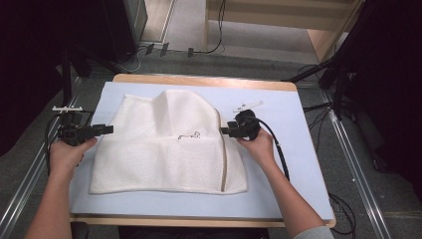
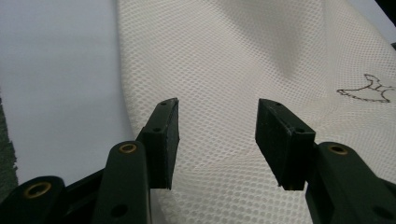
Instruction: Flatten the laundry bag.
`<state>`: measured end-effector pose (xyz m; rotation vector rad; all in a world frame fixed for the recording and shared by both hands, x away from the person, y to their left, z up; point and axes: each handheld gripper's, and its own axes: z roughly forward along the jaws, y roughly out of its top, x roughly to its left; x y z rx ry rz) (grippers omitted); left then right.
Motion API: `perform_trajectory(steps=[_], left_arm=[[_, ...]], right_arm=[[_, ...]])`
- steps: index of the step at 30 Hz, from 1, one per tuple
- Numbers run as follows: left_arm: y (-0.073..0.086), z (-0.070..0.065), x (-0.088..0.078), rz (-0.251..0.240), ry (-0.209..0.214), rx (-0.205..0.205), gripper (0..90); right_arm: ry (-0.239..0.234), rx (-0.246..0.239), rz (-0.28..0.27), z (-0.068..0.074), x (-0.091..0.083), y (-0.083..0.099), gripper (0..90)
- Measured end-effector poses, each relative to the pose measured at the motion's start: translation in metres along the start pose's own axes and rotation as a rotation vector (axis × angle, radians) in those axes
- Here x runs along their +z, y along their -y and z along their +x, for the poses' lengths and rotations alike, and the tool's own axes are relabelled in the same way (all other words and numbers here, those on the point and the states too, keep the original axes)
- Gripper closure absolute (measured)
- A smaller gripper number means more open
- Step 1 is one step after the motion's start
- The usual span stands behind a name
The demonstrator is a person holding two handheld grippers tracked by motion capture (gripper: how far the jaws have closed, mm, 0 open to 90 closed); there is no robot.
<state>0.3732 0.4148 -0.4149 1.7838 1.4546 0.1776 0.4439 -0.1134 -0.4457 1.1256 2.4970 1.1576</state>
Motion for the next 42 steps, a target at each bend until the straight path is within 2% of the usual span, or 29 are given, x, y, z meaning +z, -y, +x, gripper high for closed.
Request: perform_trajectory(steps=[2, 4, 5, 8, 10, 13, 16, 17, 18, 19, 20, 21, 22, 23, 26, 28, 29, 32, 33, 34, 35, 38, 39, 40, 41, 42], left_arm=[[0.001, 0.002, 0.002, 0.006, -0.015, -0.002, 49.8], [0.003, 0.005, 0.004, 0.014, -0.023, -0.011, 49.4], [0.003, 0.007, 0.005, 0.019, -0.026, -0.016, 49.2], [0.008, 0.017, 0.011, 0.048, -0.050, -0.040, 49.4], [0.010, 0.020, 0.014, 0.071, -0.056, -0.055, 49.8], [0.013, 0.021, 0.019, 0.099, -0.046, -0.066, 53.7], [0.013, 0.019, 0.022, 0.117, -0.044, -0.068, 60.0], [0.013, 0.019, 0.022, 0.117, -0.044, -0.068, 62.4], [0.013, 0.019, 0.024, 0.124, -0.046, -0.088, 67.1], [0.013, 0.019, 0.024, 0.124, -0.046, -0.088, 70.8], [0.013, 0.019, 0.025, 0.130, -0.039, -0.105, 70.8], [0.014, 0.018, 0.028, 0.136, -0.036, -0.108, 82.2], [0.014, 0.018, 0.028, 0.136, -0.036, -0.108, 86.0], [0.012, 0.016, 0.029, 0.151, -0.034, -0.111, 87.7], [0.010, 0.014, 0.029, 0.147, -0.021, -0.110, 89.7], [0.004, 0.007, 0.025, 0.105, 0.008, -0.092, 89.9], [0.004, 0.007, 0.025, 0.105, 0.008, -0.092, 89.9], [-0.005, -0.008, 0.024, 0.065, 0.044, -0.061, 89.9], [-0.009, -0.017, 0.025, 0.045, 0.062, -0.042, 89.9], [-0.012, -0.021, 0.026, 0.034, 0.072, -0.037, 89.9], [-0.012, -0.021, 0.026, 0.034, 0.072, -0.037, 89.9], [-0.020, -0.035, 0.030, 0.014, 0.095, -0.012, 89.8], [-0.021, -0.039, 0.032, 0.012, 0.101, 0.000, 89.8], [-0.025, -0.046, 0.036, 0.001, 0.127, 0.003, 89.8], [-0.025, -0.046, 0.036, 0.001, 0.127, 0.003, 89.8], [-0.028, -0.051, 0.039, -0.004, 0.145, 0.010, 89.7]], right_arm=[[0.009, 0.004, -0.004, -0.002, -0.001, 0.000, 54.2], [0.042, 0.017, -0.014, -0.011, 0.000, -0.001, 49.0], [0.053, 0.035, -0.012, -0.018, 0.007, 0.000, 46.4], [0.039, 0.071, -0.004, -0.022, 0.019, 0.002, 46.3], [0.029, 0.072, 0.014, -0.021, 0.027, 0.004, 52.6], [0.045, 0.028, 0.020, -0.015, 0.030, 0.004, 60.8], [0.038, 0.037, 0.026, -0.012, 0.030, 0.004, 72.4], [0.038, 0.037, 0.026, -0.012, 0.030, 0.004, 72.4], [0.031, 0.044, 0.028, -0.012, 0.029, 0.003, 81.6], [0.031, 0.044, 0.028, -0.012, 0.029, 0.003, 81.6], [0.027, 0.050, 0.029, -0.012, 0.028, 0.003, 83.4], [0.020, 0.068, 0.030, -0.013, 0.026, 0.002, 85.2], [0.020, 0.068, 0.029, -0.013, 0.025, 0.002, 85.6], [0.022, 0.077, 0.031, -0.013, 0.023, 0.001, 85.8], [0.032, 0.066, 0.017, -0.015, 0.016, -0.001, 85.8], [0.045, 0.064, -0.009, -0.017, -0.001, -0.003, 85.7], [0.045, 0.064, -0.009, -0.017, -0.001, -0.003, 85.7], [0.057, 0.065, -0.034, -0.021, -0.022, -0.004, 85.7], [0.065, 0.070, -0.057, -0.026, -0.035, -0.004, 85.6], [0.074, 0.075, -0.067, -0.028, -0.042, -0.003, 85.6], [0.074, 0.075, -0.067, -0.028, -0.042, -0.003, 85.6], [0.113, 0.073, -0.081, -0.036, -0.064, 0.003, 85.5], [0.113, 0.073, -0.081, -0.036, -0.064, 0.003, 85.5], [0.130, 0.082, -0.086, -0.042, -0.074, 0.009, 85.4], [0.130, 0.082, -0.086, -0.042, -0.074, 0.009, 85.4], [0.150, 0.095, -0.093, -0.047, -0.082, 0.016, 85.3]])
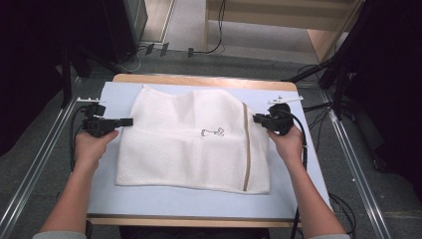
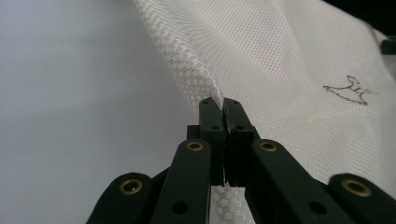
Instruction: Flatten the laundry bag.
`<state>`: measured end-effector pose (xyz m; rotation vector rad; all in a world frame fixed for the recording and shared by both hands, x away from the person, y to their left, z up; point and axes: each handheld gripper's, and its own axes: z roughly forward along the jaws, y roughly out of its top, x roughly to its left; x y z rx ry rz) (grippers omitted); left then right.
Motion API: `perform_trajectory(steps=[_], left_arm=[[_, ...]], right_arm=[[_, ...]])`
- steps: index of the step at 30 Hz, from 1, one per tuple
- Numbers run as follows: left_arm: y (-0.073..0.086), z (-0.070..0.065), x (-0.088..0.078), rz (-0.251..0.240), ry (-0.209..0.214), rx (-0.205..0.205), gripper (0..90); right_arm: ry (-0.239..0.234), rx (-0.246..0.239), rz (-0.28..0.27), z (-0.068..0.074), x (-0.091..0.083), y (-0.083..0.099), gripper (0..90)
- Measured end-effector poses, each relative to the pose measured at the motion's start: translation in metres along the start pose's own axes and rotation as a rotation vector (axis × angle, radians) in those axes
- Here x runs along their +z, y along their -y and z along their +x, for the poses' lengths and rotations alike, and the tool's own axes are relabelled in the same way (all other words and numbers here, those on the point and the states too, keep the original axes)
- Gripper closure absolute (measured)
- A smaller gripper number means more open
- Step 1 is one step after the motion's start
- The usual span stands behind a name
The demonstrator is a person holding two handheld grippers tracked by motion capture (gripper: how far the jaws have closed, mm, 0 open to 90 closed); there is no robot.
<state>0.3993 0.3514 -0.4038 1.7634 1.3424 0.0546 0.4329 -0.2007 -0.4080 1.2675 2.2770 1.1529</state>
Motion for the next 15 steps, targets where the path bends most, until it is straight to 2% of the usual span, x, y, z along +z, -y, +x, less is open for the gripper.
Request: perform_trajectory(steps=[1, 5, 6, 8, 9, 11, 12, 13, 14, 15], left_arm=[[-0.003, -0.006, 0.005, -0.011, 0.014, 0.008, 89.7], [-0.005, -0.008, 0.017, 0.032, 0.012, 0.019, 89.5], [-0.004, -0.004, 0.022, 0.063, 0.002, 0.011, 89.5], [-0.003, -0.001, 0.023, 0.072, -0.004, 0.005, 89.5], [-0.002, 0.005, 0.024, 0.091, -0.018, -0.006, 89.4], [-0.001, 0.009, 0.024, 0.106, -0.028, -0.007, 89.4], [0.001, 0.014, 0.024, 0.137, -0.052, -0.001, 89.3], [0.001, 0.014, 0.024, 0.137, -0.052, -0.001, 89.3], [0.002, 0.019, 0.021, 0.153, -0.069, 0.009, 89.3], [0.002, 0.022, 0.018, 0.148, -0.069, 0.003, 89.3]], right_arm=[[0.007, 0.003, -0.004, -0.002, -0.003, 0.002, 85.2], [0.014, 0.027, 0.006, -0.010, -0.007, 0.010, 83.8], [0.001, 0.040, 0.029, -0.014, -0.003, 0.019, 82.0], [-0.006, 0.047, 0.039, -0.014, -0.001, 0.022, 80.4], [-0.027, 0.068, 0.078, -0.015, 0.007, 0.028, 77.5], [-0.037, 0.068, 0.082, -0.015, 0.009, 0.029, 75.9], [-0.044, 0.062, 0.102, -0.012, 0.013, 0.033, 70.2], [-0.047, 0.055, 0.108, -0.010, 0.015, 0.033, 67.1], [-0.046, 0.043, 0.107, -0.008, 0.015, 0.034, 63.6], [-0.047, 0.044, 0.107, -0.006, 0.014, 0.034, 59.3]])
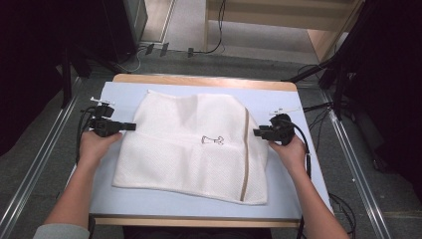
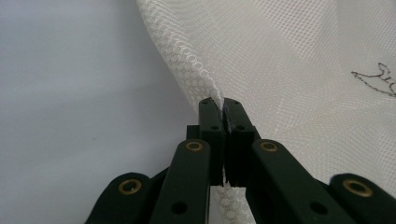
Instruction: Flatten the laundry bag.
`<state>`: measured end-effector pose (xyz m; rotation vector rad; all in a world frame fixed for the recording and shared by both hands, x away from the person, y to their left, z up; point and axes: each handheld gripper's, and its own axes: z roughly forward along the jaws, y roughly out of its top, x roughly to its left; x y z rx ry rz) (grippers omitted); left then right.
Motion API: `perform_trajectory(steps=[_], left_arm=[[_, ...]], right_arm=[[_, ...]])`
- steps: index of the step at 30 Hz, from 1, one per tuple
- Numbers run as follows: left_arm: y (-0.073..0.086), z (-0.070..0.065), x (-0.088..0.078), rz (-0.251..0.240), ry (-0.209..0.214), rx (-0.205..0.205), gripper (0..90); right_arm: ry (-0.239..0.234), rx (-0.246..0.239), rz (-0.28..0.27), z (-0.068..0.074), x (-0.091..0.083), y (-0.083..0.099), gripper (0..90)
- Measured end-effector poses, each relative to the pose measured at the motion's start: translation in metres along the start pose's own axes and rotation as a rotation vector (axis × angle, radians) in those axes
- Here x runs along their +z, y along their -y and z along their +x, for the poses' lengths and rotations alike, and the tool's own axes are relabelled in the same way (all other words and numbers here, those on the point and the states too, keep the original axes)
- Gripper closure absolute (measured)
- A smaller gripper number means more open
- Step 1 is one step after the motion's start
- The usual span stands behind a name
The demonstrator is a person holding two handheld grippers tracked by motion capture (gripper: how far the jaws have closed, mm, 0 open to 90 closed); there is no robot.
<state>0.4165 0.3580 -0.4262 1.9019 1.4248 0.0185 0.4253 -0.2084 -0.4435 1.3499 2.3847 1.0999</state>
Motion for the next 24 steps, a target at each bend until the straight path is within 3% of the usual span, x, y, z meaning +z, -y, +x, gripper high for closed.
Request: perform_trajectory(steps=[3, 8, 14, 15, 18, 24], left_arm=[[0.002, 0.010, -0.009, -0.019, 0.008, -0.011, 89.1], [0.004, 0.022, -0.017, -0.021, 0.004, -0.015, 88.9], [0.007, 0.037, -0.027, -0.041, -0.029, -0.041, 88.5], [0.008, 0.039, -0.029, -0.043, -0.034, -0.044, 88.4], [0.011, 0.048, -0.037, -0.063, -0.042, -0.066, 88.4], [0.017, 0.057, -0.042, -0.091, -0.050, -0.099, 85.1]], right_arm=[[-0.028, -0.002, -0.029, 0.002, -0.005, 0.000, 52.5], [-0.027, -0.007, -0.061, 0.004, -0.014, 0.000, 53.5], [-0.015, 0.001, -0.081, 0.002, -0.015, -0.001, 63.1], [-0.020, -0.001, -0.081, 0.003, -0.014, -0.001, 71.1], [-0.022, -0.010, -0.078, 0.007, -0.012, -0.003, 76.2], [-0.023, -0.016, -0.089, 0.012, -0.011, -0.009, 72.9]])
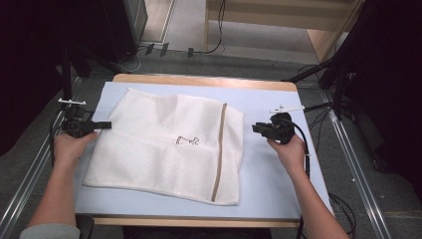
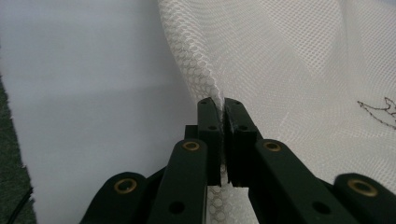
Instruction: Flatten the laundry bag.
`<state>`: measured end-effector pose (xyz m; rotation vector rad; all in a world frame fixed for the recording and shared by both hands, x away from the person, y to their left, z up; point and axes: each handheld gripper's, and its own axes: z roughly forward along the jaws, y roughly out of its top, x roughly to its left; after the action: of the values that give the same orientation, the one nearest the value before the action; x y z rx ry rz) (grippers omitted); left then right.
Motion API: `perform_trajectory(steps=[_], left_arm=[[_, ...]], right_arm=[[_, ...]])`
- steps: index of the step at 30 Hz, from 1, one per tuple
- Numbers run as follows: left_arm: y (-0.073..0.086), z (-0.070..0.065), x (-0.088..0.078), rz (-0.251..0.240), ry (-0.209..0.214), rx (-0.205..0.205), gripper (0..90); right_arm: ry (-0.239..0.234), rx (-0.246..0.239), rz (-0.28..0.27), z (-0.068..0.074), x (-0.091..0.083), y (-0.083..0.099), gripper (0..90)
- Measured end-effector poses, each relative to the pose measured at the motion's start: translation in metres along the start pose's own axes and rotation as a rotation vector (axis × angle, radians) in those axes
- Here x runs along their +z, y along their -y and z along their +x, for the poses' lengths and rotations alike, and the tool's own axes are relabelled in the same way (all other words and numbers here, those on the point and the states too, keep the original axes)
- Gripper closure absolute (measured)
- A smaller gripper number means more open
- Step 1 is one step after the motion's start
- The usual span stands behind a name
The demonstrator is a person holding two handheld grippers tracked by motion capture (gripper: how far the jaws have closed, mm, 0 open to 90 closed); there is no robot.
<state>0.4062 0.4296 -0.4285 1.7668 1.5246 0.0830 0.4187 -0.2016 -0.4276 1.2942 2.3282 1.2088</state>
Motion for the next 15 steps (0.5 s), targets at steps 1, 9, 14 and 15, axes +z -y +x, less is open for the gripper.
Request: perform_trajectory(steps=[1, 9, 14, 15], left_arm=[[0.001, -0.001, -0.002, -0.012, 0.003, -0.003, 82.7], [0.010, -0.017, -0.018, -0.040, -0.012, 0.023, 59.2], [0.028, -0.027, -0.033, -0.031, -0.070, 0.054, 52.4], [0.033, -0.028, -0.035, -0.031, -0.084, 0.054, 52.4]], right_arm=[[0.000, -0.004, -0.002, 0.000, 0.001, -0.001, 71.4], [-0.016, -0.037, -0.041, 0.012, 0.017, -0.013, 53.8], [-0.039, -0.051, 0.004, 0.019, 0.029, -0.019, 47.0], [-0.039, -0.051, 0.004, 0.019, 0.029, -0.019, 47.0]])
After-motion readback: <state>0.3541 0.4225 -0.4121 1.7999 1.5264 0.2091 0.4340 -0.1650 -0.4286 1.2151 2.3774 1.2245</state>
